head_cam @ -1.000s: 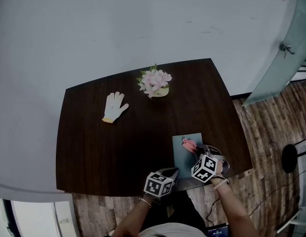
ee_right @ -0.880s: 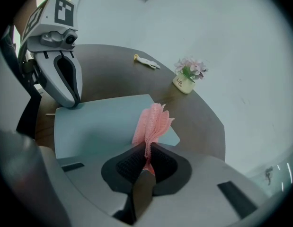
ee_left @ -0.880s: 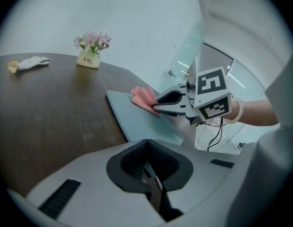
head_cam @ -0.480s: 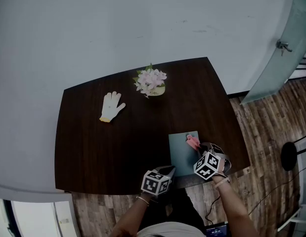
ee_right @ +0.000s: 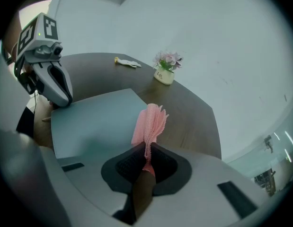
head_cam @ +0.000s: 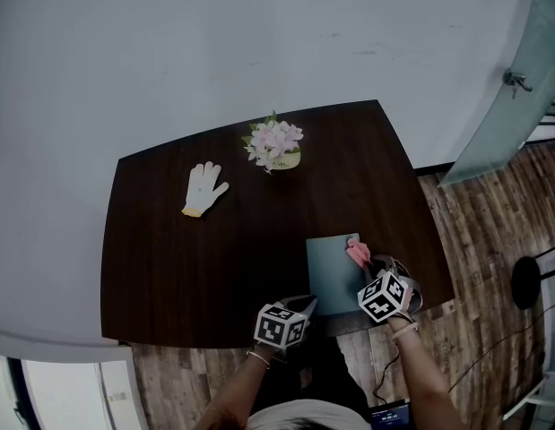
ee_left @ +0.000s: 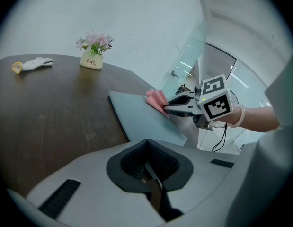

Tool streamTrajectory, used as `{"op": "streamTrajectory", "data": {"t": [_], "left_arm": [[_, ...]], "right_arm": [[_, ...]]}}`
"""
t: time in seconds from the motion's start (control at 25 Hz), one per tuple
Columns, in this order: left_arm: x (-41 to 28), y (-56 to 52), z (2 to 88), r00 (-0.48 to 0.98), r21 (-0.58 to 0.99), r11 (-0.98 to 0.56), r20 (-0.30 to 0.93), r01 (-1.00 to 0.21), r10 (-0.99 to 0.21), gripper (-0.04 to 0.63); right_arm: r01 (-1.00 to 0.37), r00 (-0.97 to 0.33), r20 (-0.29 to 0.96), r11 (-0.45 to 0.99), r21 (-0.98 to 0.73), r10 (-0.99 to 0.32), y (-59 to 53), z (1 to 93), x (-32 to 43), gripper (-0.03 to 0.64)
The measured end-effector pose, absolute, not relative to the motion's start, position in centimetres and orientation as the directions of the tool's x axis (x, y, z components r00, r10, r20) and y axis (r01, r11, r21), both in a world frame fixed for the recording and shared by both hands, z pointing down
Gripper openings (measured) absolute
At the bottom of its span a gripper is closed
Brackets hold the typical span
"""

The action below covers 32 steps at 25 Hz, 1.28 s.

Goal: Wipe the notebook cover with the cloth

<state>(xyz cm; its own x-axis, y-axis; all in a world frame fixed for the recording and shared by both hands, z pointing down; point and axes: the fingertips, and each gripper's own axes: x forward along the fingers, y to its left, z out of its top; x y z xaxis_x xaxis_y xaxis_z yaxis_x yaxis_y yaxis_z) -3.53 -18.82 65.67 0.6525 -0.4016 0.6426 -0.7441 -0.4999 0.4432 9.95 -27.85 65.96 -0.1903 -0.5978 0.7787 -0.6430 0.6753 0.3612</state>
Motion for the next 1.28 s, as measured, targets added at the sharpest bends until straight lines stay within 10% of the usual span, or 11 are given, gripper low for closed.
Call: {"op": "streamTrajectory", "data": {"t": [1.28], "left_arm": [[-3.4,-18.6,65.7,0.65,0.44,-0.5,0.646,-0.746,-0.4,0.02]], "right_arm": [[-0.541,-0.445,0.734,0.807,0.236,-0.512,-22.4,62.9,-1.4,0.035]]}}
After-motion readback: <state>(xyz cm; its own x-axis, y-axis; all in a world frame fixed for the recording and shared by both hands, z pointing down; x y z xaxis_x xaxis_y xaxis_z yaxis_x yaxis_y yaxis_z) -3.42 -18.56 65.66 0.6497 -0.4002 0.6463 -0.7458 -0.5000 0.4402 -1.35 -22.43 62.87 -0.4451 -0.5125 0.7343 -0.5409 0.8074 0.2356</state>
